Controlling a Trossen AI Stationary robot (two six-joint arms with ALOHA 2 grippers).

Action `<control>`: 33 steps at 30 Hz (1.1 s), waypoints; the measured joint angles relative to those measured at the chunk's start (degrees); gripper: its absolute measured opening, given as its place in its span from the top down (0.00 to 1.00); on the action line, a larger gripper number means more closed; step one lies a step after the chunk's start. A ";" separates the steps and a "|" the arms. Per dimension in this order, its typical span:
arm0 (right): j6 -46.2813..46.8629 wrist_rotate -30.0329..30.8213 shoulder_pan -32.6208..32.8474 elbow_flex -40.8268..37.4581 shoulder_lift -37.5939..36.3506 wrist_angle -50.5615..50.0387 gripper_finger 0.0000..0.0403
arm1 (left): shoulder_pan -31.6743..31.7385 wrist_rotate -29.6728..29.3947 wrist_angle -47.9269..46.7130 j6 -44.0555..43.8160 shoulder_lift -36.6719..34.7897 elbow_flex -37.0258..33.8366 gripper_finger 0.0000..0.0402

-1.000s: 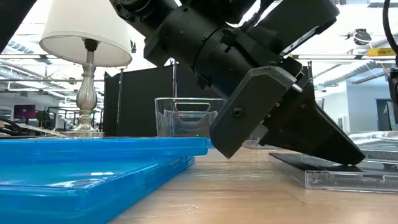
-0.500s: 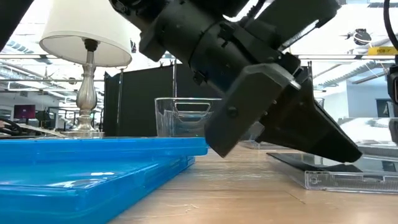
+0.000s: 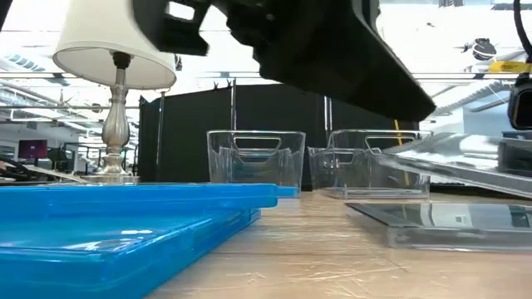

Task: Pick & place jewel cases by type
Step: Put the right black CD case into the right transparent bin

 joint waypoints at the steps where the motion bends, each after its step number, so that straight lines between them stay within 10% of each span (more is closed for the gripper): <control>1: -0.74 0.00 -0.19 0.00 -0.30 0.50 0.93 | -0.41 0.21 -0.89 -0.72 0.00 0.04 0.88; 22: -21.82 -6.16 -6.90 11.38 -7.10 -3.25 0.94 | -3.27 0.41 -9.32 -7.12 0.22 -0.01 0.88; 33: -33.45 0.43 -17.45 52.03 -12.89 -78.94 0.94 | -6.07 -3.54 -11.90 -3.53 0.22 -0.01 0.88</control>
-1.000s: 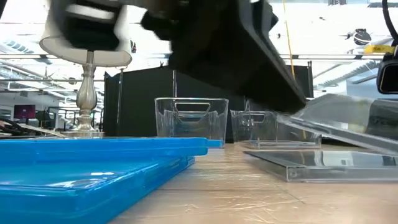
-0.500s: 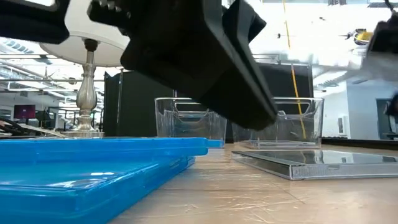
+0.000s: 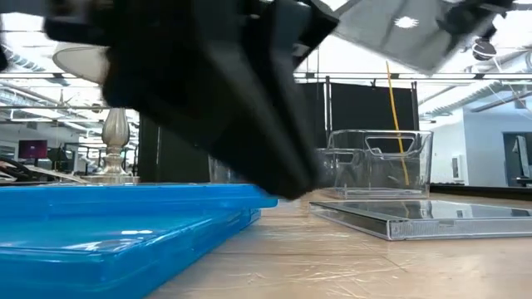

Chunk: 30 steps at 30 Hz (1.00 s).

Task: Pick & place jewel cases by type
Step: Put the right black CD case into the right transparent bin

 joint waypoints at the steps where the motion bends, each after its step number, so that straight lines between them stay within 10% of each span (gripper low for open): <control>1: -1.27 1.63 -1.33 3.55 0.49 -4.72 0.94 | -0.38 -0.85 -0.68 0.26 -0.03 0.00 0.88; 11: -22.06 0.21 -28.26 26.84 12.84 -32.39 0.94 | 1.27 -4.01 -2.51 3.24 -2.00 0.02 0.88; 18: -45.75 -8.69 -47.82 32.15 22.92 -33.82 0.94 | 3.25 -3.15 -6.02 5.59 -11.17 -2.07 0.88; 30: -71.14 -17.01 -61.18 33.89 33.54 -37.82 0.94 | 3.56 -0.81 16.96 0.37 -39.17 -38.19 0.88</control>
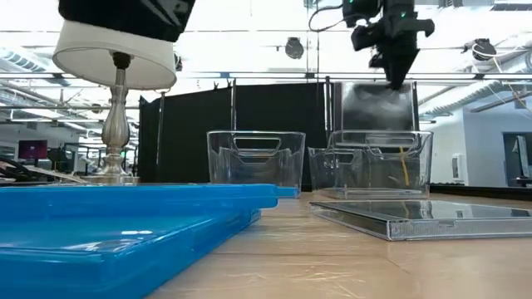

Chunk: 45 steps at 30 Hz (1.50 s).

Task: Pick & place jewel cases by type
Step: Put the right black CD case into the right transparent bin

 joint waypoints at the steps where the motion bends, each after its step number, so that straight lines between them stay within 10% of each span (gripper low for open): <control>1: -1.38 -0.45 -0.25 -0.01 0.86 0.09 0.94 | 0.22 -0.19 3.21 0.02 -1.39 -2.52 0.88; 10: -6.81 -3.04 -1.73 -0.04 8.96 1.66 0.93 | 2.95 -3.18 11.28 -1.01 -9.09 -15.59 0.88; 26: -12.52 -4.00 -2.07 -0.04 20.30 1.90 0.92 | 5.41 -2.35 9.90 0.04 -9.31 -15.99 0.88; 45: -10.65 6.14 -1.01 -0.07 19.11 10.09 0.56 | 5.43 -1.63 9.92 -1.07 -9.31 -15.97 0.88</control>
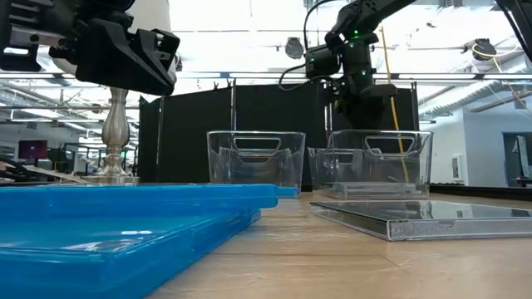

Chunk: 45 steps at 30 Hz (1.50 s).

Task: Pick & place jewel cases by type
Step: Put the right black CD case into the right transparent bin, then put the top blue CD case into the left transparent bin

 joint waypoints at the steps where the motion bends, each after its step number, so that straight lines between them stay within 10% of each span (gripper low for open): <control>1: 0.03 0.26 0.23 0.00 0.00 -0.04 0.55 | 0.00 0.00 0.00 -0.07 0.01 0.00 0.88; 8: 5.06 14.21 2.74 -0.05 -0.47 -0.49 0.51 | 0.00 -0.02 0.02 -1.05 0.02 0.00 0.88; 17: 16.62 7.20 10.51 -0.09 -13.71 6.62 0.62 | 0.00 -0.04 0.16 -2.97 0.02 0.02 0.88; 28: 27.85 7.15 38.22 -12.10 -29.21 30.31 0.98 | 0.00 -6.04 2.58 -9.10 0.02 0.04 0.88; 45: 36.16 7.08 54.28 -61.21 -25.55 113.96 1.00 | -0.13 -7.63 1.80 -16.01 0.11 -1.18 0.88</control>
